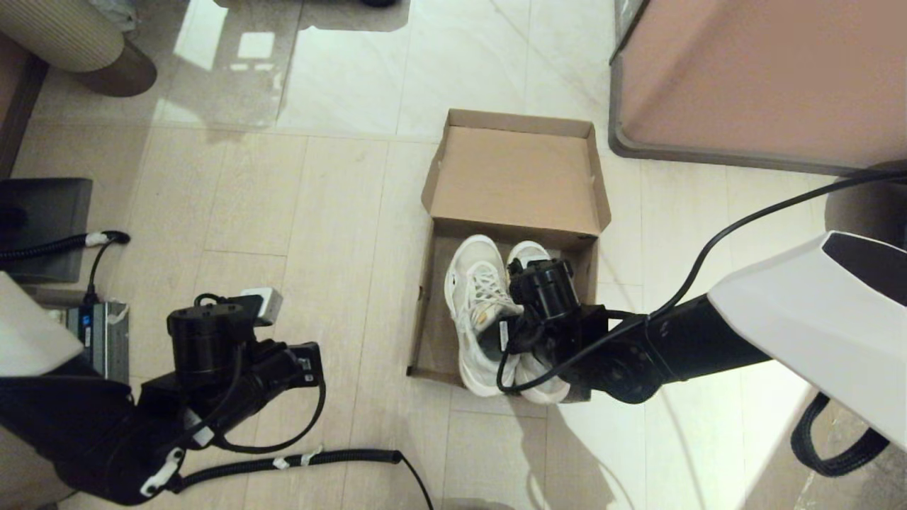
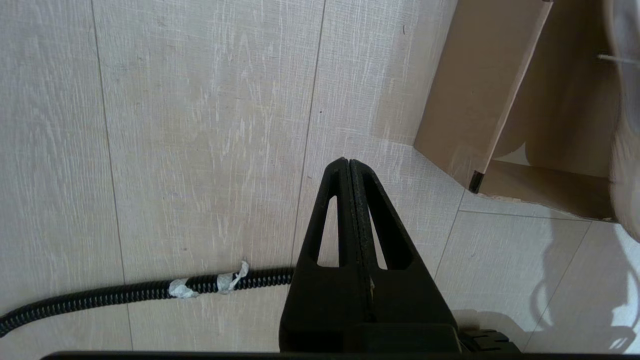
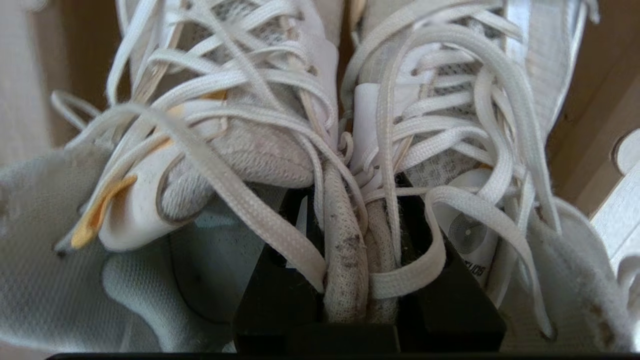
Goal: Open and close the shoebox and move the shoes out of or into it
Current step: Put the shoes into the shoe box
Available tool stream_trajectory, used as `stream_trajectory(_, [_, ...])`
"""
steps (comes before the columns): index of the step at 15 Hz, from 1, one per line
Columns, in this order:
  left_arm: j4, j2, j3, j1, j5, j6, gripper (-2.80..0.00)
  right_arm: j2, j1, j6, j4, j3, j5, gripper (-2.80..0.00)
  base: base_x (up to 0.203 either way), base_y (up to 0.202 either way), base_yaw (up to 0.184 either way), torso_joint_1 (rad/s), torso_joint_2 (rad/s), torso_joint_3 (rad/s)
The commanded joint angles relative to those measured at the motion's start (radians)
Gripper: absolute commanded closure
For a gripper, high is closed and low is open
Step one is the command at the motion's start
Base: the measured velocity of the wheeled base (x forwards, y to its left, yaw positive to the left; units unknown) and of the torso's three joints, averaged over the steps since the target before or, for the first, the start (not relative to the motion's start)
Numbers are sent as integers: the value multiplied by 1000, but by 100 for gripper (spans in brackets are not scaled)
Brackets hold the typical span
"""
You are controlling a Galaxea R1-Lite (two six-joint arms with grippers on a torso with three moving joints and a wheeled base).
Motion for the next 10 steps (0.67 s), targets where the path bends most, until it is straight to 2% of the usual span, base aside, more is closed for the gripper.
stream_trajectory(1, [-6, -2, 4, 1, 1, -1, 0, 32, -6, 3, -4, -13, -6, 0, 0, 0, 0, 0, 0, 0])
stream_trajectory(8, [-6, -6, 6, 17, 1, -3, 0, 118, -26, 9, -26, -92, -57, 0, 0, 0, 0, 0, 0, 0])
stream_trajectory(10, [-6, -8, 6, 17, 1, -3, 0, 156, -28, 6, -103, -109, -61, 0, 0, 0, 0, 0, 0, 0])
